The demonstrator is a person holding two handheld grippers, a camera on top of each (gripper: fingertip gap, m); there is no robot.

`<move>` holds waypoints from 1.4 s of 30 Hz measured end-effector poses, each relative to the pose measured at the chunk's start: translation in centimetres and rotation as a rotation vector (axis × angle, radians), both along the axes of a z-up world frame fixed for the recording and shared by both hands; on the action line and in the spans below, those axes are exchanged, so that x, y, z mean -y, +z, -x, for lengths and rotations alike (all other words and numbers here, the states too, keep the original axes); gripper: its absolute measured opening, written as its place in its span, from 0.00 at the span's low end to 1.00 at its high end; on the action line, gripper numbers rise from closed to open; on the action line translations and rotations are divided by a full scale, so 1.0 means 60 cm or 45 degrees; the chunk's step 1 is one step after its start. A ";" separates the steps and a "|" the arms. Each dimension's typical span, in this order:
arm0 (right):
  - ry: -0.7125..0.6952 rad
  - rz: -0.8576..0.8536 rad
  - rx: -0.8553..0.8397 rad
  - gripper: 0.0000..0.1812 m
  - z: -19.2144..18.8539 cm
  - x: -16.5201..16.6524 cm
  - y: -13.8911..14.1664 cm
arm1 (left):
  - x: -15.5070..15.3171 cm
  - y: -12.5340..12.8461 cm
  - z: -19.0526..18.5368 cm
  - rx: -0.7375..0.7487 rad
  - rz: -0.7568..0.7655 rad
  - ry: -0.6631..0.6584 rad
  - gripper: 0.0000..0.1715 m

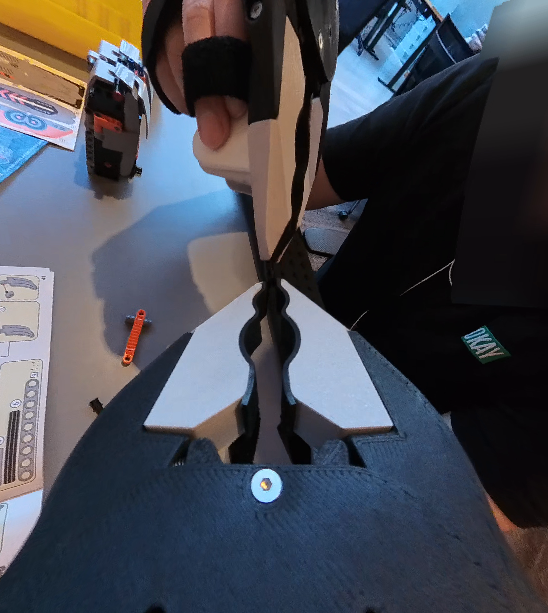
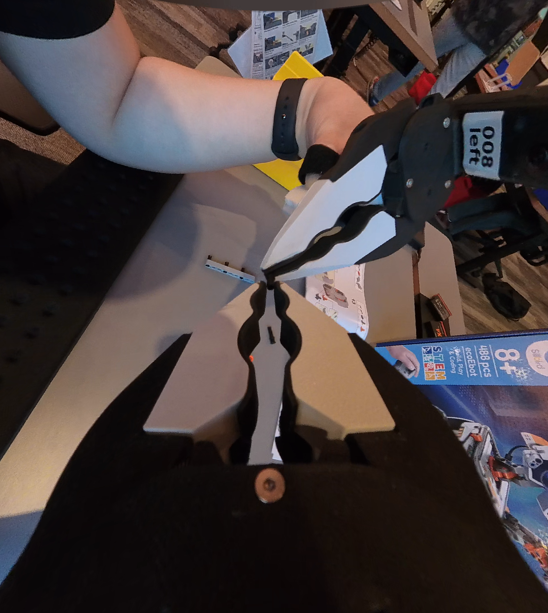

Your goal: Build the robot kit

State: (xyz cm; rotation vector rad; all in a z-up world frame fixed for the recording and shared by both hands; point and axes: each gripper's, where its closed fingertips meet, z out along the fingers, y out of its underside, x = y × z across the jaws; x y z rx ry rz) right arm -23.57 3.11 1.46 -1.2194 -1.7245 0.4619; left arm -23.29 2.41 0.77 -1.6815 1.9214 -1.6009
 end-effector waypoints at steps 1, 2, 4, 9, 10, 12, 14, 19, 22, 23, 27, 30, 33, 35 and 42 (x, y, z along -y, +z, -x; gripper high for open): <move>-0.006 -0.003 -0.008 0.02 0.000 -0.002 0.002 | 0.000 0.001 0.000 0.003 0.007 0.001 0.00; -0.010 -0.014 -0.019 0.02 0.002 -0.004 0.004 | 0.000 0.000 0.000 0.002 0.013 -0.003 0.00; -0.016 -0.018 -0.050 0.06 0.007 -0.007 0.008 | -0.001 -0.001 -0.004 0.003 0.016 0.001 0.00; -0.038 -0.003 -0.015 0.02 0.007 -0.011 -0.001 | -0.010 0.000 -0.008 0.020 0.044 0.026 0.00; -0.046 -0.006 -0.017 0.02 0.006 -0.013 0.000 | -0.011 0.001 -0.008 0.026 0.049 0.029 0.00; -0.063 -0.038 -0.011 0.02 0.005 -0.015 0.003 | -0.012 0.002 -0.008 0.025 0.047 0.031 0.00; -0.075 -0.053 0.005 0.03 0.000 -0.016 0.004 | -0.014 0.001 -0.008 0.025 0.046 0.038 0.00; -0.080 -0.079 0.001 0.00 -0.005 -0.017 0.010 | -0.015 0.003 -0.007 0.031 0.059 0.036 0.00; -0.089 -0.092 -0.011 0.08 -0.005 -0.019 0.014 | -0.013 0.002 -0.006 0.027 0.059 0.031 0.00; -0.074 -0.095 -0.017 0.07 -0.004 -0.016 0.014 | -0.012 0.002 -0.007 0.026 0.055 0.031 0.00; -0.073 -0.091 0.009 0.05 -0.004 -0.017 0.007 | -0.007 0.003 -0.007 0.023 0.049 0.017 0.00; -0.060 -0.080 0.006 0.05 -0.002 -0.015 0.006 | -0.004 0.003 -0.008 0.022 0.045 0.011 0.00; -0.042 -0.056 0.014 0.02 -0.001 -0.008 0.004 | -0.002 0.005 -0.007 0.025 0.038 0.001 0.00; -0.044 -0.033 0.024 0.01 -0.002 -0.007 0.002 | -0.002 0.008 -0.007 0.036 0.037 0.004 0.00; -0.215 -0.183 -0.135 0.01 -0.014 -0.043 0.056 | -0.047 0.074 -0.017 0.303 0.112 0.189 0.01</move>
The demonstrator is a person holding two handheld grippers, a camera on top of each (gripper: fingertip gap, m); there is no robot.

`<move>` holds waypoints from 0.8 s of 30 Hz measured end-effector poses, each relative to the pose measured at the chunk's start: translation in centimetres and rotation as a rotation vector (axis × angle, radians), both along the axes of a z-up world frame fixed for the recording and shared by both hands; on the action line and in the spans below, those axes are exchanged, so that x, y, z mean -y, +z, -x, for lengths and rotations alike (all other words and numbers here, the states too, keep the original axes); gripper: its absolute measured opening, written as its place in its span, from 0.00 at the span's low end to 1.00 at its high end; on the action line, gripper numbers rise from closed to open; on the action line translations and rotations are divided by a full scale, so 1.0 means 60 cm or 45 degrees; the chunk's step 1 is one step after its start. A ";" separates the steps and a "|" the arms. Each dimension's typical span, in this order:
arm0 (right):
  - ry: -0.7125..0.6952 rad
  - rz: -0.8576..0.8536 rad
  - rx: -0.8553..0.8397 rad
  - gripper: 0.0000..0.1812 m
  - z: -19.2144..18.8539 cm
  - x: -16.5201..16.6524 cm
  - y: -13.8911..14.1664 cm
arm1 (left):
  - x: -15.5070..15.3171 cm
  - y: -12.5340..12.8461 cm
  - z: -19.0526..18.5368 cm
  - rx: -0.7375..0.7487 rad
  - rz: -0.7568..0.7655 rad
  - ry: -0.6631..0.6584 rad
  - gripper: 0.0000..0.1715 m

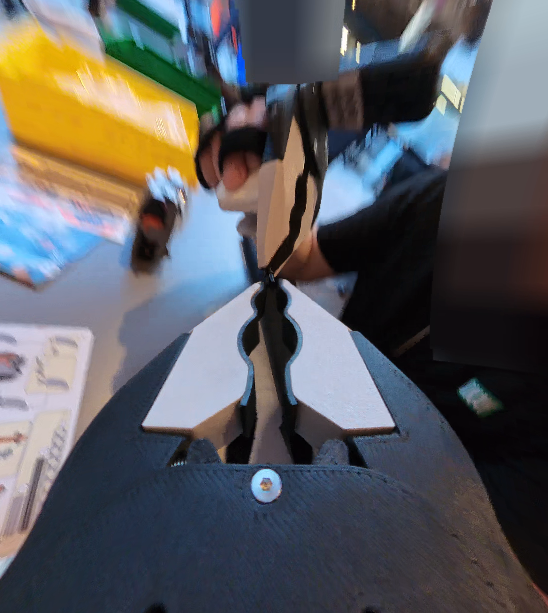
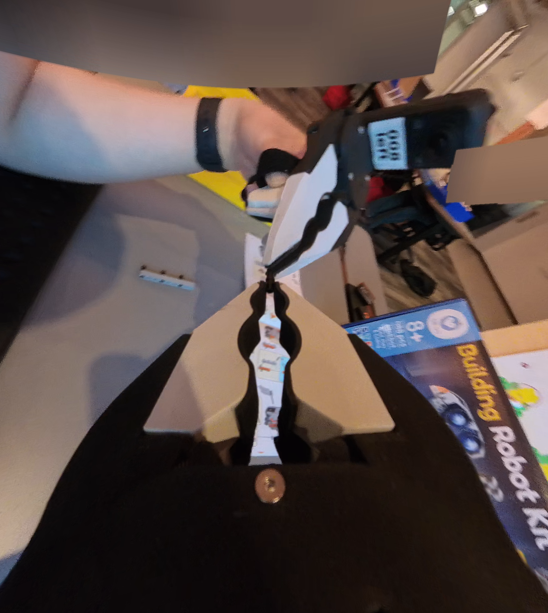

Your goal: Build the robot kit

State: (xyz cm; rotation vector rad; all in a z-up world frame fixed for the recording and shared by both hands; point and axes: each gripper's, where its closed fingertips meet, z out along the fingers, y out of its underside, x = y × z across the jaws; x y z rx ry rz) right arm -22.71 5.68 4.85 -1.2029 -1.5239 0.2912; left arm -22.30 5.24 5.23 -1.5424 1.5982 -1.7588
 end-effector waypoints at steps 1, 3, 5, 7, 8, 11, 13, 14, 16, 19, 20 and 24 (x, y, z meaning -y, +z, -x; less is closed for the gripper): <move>-0.045 -0.021 -0.041 0.01 -0.006 -0.008 0.014 | -0.015 0.019 -0.001 0.074 0.001 0.070 0.06; -0.134 -0.079 -0.106 0.01 -0.019 -0.022 0.039 | -0.044 0.060 -0.002 0.251 -0.034 0.231 0.10; -0.201 -0.112 -0.148 0.01 -0.030 -0.032 0.056 | -0.065 0.085 -0.001 0.356 -0.104 0.373 0.08; -0.264 -0.138 -0.158 0.01 -0.039 -0.042 0.063 | -0.065 0.089 -0.004 0.368 -0.167 0.416 0.08; -0.283 -0.156 -0.157 0.01 -0.041 -0.045 0.065 | -0.062 0.084 -0.008 0.336 -0.184 0.413 0.08; -0.297 -0.156 -0.151 0.01 -0.043 -0.049 0.063 | -0.056 0.076 -0.022 0.294 -0.192 0.410 0.07; -0.287 -0.148 -0.157 0.01 -0.041 -0.048 0.062 | -0.054 0.073 -0.030 0.292 -0.173 0.402 0.05; -0.289 -0.148 -0.157 0.01 -0.041 -0.049 0.062 | -0.053 0.070 -0.034 0.283 -0.166 0.393 0.05; -0.290 -0.149 -0.154 0.01 -0.042 -0.049 0.062 | -0.052 0.063 -0.039 0.260 -0.154 0.382 0.04; -0.284 -0.147 -0.158 0.01 -0.041 -0.048 0.062 | -0.048 0.059 -0.045 0.260 -0.156 0.365 0.01; -0.282 -0.143 -0.156 0.01 -0.040 -0.048 0.061 | -0.046 0.057 -0.046 0.250 -0.157 0.357 0.01; -0.273 -0.135 -0.158 0.01 -0.040 -0.048 0.060 | -0.045 0.055 -0.046 0.243 -0.138 0.346 0.01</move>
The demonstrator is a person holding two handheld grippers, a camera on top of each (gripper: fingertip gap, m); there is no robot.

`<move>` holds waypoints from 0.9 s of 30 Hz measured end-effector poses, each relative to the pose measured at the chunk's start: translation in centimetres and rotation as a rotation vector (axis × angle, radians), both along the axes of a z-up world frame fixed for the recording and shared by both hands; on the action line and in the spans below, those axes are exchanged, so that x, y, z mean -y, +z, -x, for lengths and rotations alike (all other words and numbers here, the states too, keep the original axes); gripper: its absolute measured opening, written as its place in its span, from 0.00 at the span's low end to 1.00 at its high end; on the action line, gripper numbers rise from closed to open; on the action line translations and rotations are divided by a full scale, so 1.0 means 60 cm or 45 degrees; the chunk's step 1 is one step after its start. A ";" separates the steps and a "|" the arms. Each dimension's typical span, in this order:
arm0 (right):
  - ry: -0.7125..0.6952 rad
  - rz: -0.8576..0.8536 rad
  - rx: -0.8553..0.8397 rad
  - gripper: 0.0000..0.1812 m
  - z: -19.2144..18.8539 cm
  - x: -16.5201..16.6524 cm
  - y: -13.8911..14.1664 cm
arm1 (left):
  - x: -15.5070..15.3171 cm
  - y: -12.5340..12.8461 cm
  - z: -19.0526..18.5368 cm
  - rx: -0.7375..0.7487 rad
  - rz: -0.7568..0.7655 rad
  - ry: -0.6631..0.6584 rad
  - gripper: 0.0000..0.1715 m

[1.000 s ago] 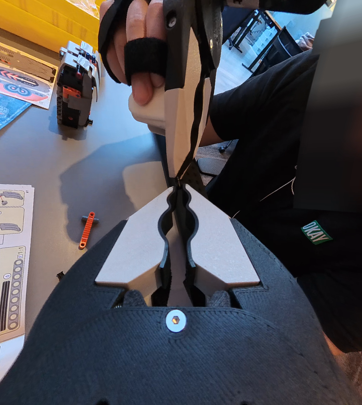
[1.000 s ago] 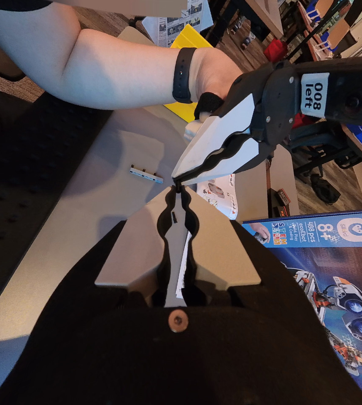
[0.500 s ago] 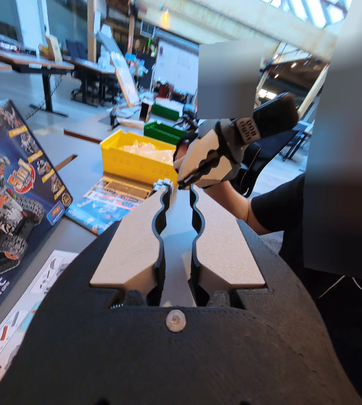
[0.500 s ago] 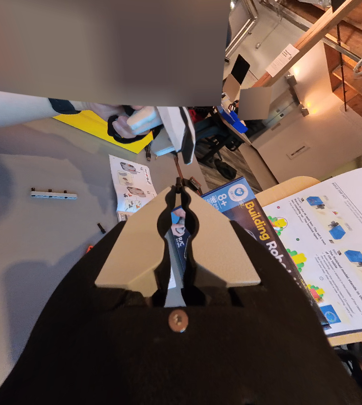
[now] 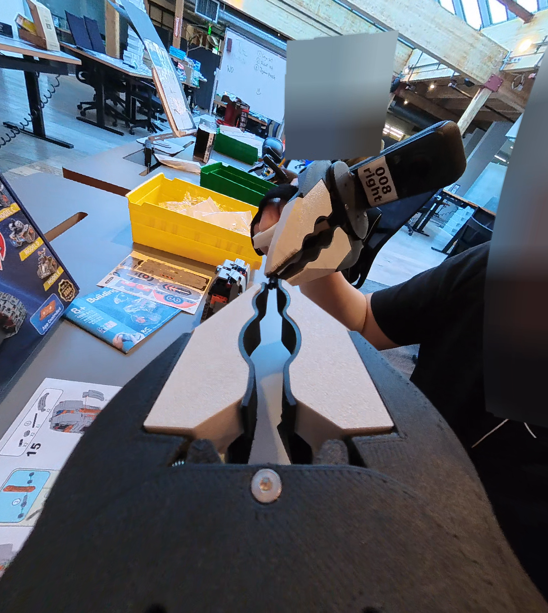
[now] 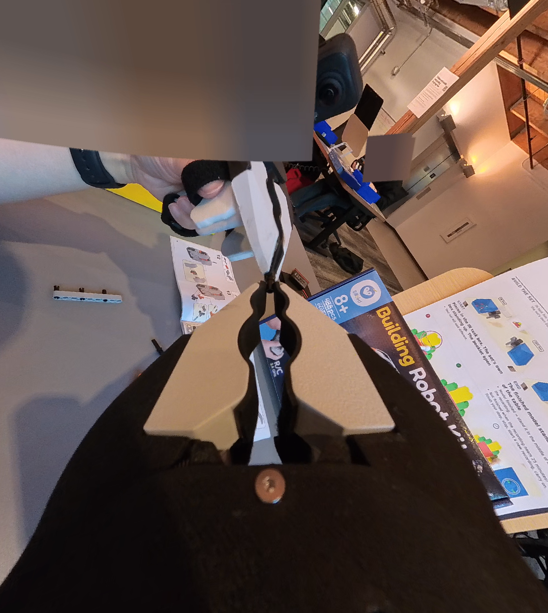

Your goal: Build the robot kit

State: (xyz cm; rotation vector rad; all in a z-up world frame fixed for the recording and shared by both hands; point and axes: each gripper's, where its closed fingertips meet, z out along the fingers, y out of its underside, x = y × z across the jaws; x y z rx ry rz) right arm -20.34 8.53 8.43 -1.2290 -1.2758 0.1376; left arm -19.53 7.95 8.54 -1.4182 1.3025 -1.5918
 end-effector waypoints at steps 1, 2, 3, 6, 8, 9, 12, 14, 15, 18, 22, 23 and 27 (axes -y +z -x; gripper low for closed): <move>0.002 0.002 -0.003 0.01 0.000 0.000 0.000 | 0.000 0.000 0.000 -0.001 0.006 -0.005 0.00; 0.004 0.005 -0.001 0.01 0.000 0.000 -0.001 | 0.001 -0.001 0.000 -0.004 0.008 -0.008 0.00; 0.005 0.007 0.001 0.01 0.001 0.000 -0.001 | 0.001 -0.002 0.000 -0.007 0.009 -0.008 0.00; 0.011 0.013 0.001 0.01 0.001 0.001 -0.002 | 0.001 -0.003 0.001 -0.015 0.009 -0.010 0.00; 0.012 0.014 0.003 0.01 0.002 0.001 -0.003 | 0.001 -0.004 0.001 -0.018 0.005 -0.009 0.00; 0.013 0.015 0.004 0.01 0.002 0.001 -0.004 | 0.001 -0.004 0.001 -0.019 0.007 -0.011 0.00; 0.018 0.021 0.007 0.01 0.002 0.002 -0.005 | 0.002 -0.006 0.001 -0.021 0.020 -0.024 0.00; 0.017 0.021 0.010 0.01 0.002 0.001 -0.006 | 0.002 -0.006 0.001 -0.023 0.023 -0.025 0.00; 0.019 0.025 0.012 0.01 0.002 0.002 -0.006 | 0.002 -0.007 0.001 -0.027 0.022 -0.026 0.00; 0.023 0.029 0.007 0.01 0.003 0.002 -0.006 | 0.002 -0.007 0.000 -0.026 0.026 -0.028 0.00; 0.025 0.034 0.012 0.01 0.003 0.002 -0.008 | 0.002 -0.009 0.000 -0.031 0.038 -0.038 0.00; 0.027 0.036 0.014 0.01 0.003 0.002 -0.008 | 0.002 -0.010 0.001 -0.033 0.041 -0.041 0.00; 0.030 0.041 0.017 0.01 0.003 0.002 -0.010 | 0.002 -0.011 0.000 -0.039 0.045 -0.045 0.00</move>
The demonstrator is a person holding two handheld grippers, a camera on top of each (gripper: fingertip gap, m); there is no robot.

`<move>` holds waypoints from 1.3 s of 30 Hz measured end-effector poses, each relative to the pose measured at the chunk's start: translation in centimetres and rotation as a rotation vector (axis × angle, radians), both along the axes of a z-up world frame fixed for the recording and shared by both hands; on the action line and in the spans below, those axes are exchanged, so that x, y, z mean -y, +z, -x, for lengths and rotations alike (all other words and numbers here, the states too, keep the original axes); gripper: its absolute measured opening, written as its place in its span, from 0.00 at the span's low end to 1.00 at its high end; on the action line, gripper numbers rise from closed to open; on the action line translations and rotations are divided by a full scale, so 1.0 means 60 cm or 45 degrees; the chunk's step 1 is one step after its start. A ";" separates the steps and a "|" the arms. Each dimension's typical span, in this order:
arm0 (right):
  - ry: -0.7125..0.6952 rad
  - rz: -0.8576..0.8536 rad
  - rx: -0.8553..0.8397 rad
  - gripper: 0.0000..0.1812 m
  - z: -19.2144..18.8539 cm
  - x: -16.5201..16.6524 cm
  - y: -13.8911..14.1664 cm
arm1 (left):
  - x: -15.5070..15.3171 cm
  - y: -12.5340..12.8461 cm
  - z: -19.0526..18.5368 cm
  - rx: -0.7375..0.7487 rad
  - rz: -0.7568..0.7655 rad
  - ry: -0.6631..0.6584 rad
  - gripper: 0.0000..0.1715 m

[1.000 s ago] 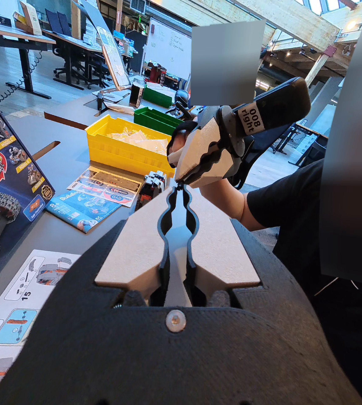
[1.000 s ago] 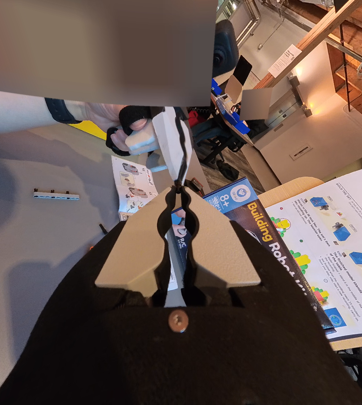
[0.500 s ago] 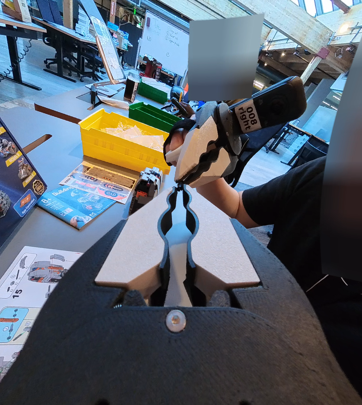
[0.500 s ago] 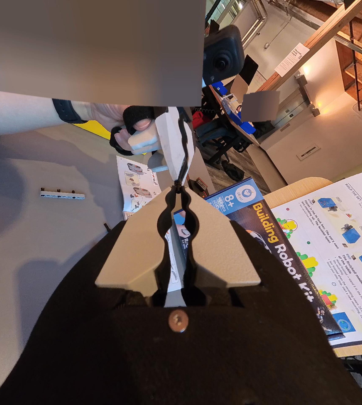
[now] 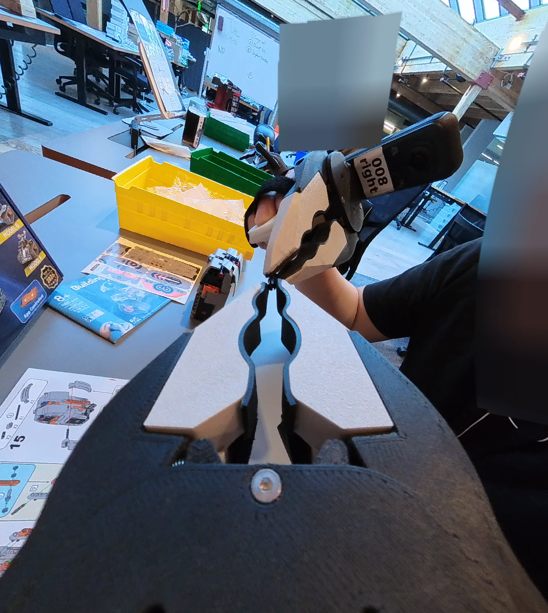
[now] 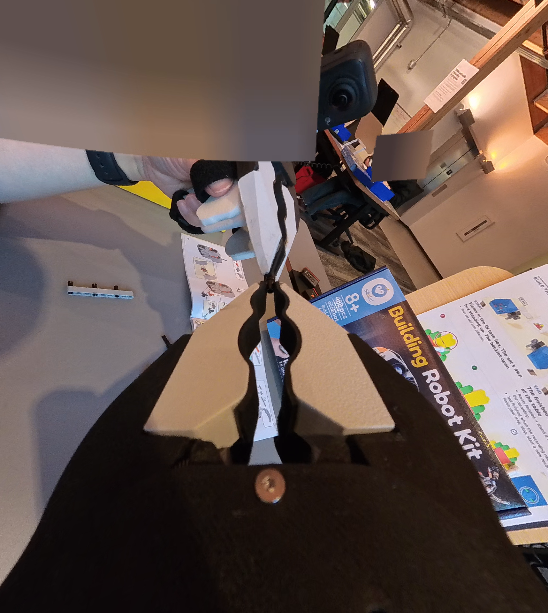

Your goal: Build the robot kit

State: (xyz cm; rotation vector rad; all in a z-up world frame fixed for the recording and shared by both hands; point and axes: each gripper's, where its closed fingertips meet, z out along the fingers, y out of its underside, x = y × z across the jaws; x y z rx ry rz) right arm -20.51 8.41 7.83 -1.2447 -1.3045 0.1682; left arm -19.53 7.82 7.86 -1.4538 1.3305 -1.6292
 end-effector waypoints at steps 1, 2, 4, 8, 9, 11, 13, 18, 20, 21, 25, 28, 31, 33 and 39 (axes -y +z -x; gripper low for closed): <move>0.002 0.002 0.003 0.01 0.000 0.000 -0.001 | 0.000 -0.001 0.000 -0.007 0.003 -0.003 0.00; 0.004 0.007 0.006 0.01 0.000 0.000 -0.002 | 0.001 -0.003 0.001 -0.016 0.012 -0.007 0.00; 0.012 0.014 -0.012 0.01 0.002 0.000 -0.001 | 0.001 -0.002 0.003 -0.017 0.026 -0.018 0.00; 0.039 0.097 -0.107 0.07 -0.002 0.001 0.006 | -0.005 0.012 0.019 0.011 0.034 -0.003 0.00; 0.044 0.200 -0.106 0.08 -0.007 0.000 -0.004 | -0.012 0.012 0.027 0.000 0.022 0.029 0.00; 0.045 0.497 -0.006 0.12 -0.014 0.001 -0.056 | -0.024 0.020 0.046 0.007 -0.001 0.092 0.00; -0.056 0.738 0.196 0.12 -0.027 -0.008 -0.137 | -0.033 0.033 0.066 0.027 -0.007 0.143 0.00; -0.236 1.182 0.724 0.07 -0.045 0.014 -0.328 | -0.049 0.053 0.112 0.042 -0.051 0.271 0.00; -0.236 1.221 0.809 0.06 -0.039 0.021 -0.360 | -0.048 0.064 0.126 0.064 -0.051 0.286 0.00; -0.236 1.211 0.827 0.06 -0.034 0.020 -0.367 | -0.048 0.068 0.132 0.074 -0.055 0.291 0.00; -0.277 1.210 0.899 0.07 -0.031 0.019 -0.390 | -0.045 0.075 0.140 0.086 -0.056 0.292 0.00; -0.311 1.234 0.931 0.09 -0.038 0.018 -0.402 | -0.042 0.075 0.139 0.085 -0.050 0.279 0.00; -0.308 1.232 0.923 0.08 -0.033 0.016 -0.404 | -0.039 0.074 0.136 0.082 -0.045 0.266 0.00; -0.312 1.223 0.926 0.08 -0.031 0.015 -0.403 | -0.037 0.073 0.134 0.077 -0.042 0.257 0.00; -0.306 1.219 0.926 0.03 -0.028 0.015 -0.403 | -0.034 0.070 0.129 0.066 -0.038 0.238 0.00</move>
